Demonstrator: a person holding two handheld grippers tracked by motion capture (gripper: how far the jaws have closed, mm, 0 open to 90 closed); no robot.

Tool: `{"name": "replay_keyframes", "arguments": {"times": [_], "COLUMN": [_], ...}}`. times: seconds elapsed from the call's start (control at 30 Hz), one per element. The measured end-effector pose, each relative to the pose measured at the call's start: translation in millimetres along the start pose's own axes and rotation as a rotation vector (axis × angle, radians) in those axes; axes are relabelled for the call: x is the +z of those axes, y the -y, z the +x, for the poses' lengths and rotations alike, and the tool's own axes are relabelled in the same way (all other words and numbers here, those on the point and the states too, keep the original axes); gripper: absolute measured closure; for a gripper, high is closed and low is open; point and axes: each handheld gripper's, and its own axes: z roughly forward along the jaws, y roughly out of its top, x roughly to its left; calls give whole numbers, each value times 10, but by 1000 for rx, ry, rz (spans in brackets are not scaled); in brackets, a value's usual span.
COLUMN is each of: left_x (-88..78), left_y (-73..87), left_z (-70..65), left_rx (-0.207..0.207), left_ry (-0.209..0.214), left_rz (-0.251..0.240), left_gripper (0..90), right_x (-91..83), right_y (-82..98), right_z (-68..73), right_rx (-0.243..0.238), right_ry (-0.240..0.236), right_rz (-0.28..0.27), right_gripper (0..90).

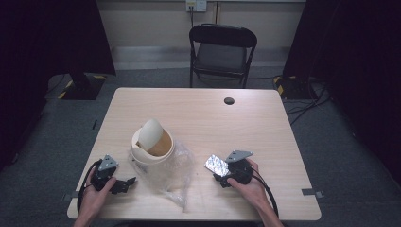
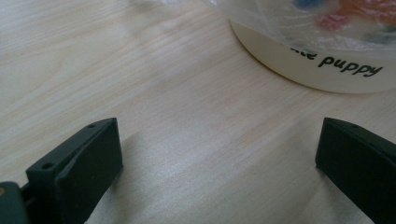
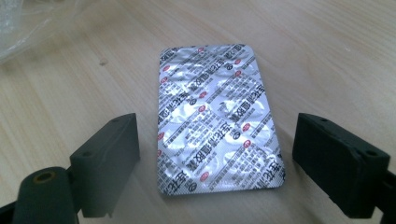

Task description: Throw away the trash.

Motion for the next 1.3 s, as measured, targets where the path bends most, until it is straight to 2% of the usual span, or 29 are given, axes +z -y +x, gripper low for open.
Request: {"name": "replay_keyframes", "arguments": {"times": [0.27,0.5,1.03,1.3], "left_x": [5,5,4,4], "left_y": [-6,-6,-5,-5], "left_z": [10,10,9,9], "left_rx": [1,1,1,1], "left_ry": [5,5,4,4], "left_rz": [4,4,4,5], "left_gripper": [0,0,0,0], "right_x": [4,3,-175,-263], "right_y": [-23,-48,-168,-255], "right_z": [3,10,-18,-31], "right_rx": [10,13,63,69], "right_ry": [19,11,-14,-20], "right_rz": [-25,-12,-76,-98], "right_gripper": [330,338,338,339]}}
